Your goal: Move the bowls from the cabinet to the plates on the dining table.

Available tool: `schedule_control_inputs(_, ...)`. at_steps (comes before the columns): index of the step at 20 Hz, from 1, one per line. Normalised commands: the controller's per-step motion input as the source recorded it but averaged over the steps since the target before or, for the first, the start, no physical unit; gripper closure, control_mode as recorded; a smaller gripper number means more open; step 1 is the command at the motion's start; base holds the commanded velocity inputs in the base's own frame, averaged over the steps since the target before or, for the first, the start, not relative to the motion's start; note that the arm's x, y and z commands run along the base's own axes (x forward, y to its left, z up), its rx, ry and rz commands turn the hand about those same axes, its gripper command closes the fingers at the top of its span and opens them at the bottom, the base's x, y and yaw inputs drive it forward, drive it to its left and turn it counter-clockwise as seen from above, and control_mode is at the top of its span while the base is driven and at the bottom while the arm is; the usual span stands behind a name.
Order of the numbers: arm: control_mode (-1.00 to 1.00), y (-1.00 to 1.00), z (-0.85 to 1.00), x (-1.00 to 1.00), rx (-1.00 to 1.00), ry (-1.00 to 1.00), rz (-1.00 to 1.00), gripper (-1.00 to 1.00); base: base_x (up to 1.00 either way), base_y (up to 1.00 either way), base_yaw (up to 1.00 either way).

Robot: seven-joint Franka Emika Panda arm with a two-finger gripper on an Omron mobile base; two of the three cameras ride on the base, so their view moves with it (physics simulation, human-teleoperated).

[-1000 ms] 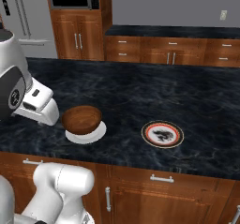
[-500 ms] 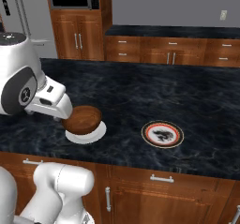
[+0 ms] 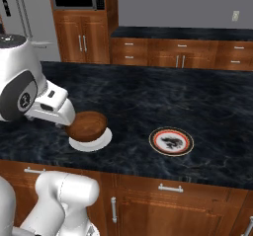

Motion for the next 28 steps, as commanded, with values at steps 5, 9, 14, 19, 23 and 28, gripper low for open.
schedule_control_inputs(5, 1.0, 0.0, 0.0, 0.0, 0.0, 0.0, 0.0, -1.0, -0.4, 0.6, 0.09)
schedule_control_inputs(9, 1.0, 0.0, 0.0, 0.0, 0.0, 0.0, 0.0, -1.0, -0.58, 0.68, 0.18)
schedule_control_inputs(14, 1.0, 0.0, 0.0, 0.0, 0.0, 0.0, 0.0, -1.0, -0.02, 0.85, 0.31)
schedule_control_inputs(19, 1.0, 0.0, 0.0, 0.0, 0.0, 0.0, 0.0, -1.0, 0.09, 0.57, 0.57)
schedule_control_inputs(23, 1.0, 0.0, 0.0, 0.0, 0.0, 0.0, 0.0, -1.0, 0.23, 0.61, 0.68)
schedule_control_inputs(28, 1.0, 0.0, 0.0, 0.0, 0.0, 0.0, 0.0, -1.0, 0.21, 0.53, 0.72)
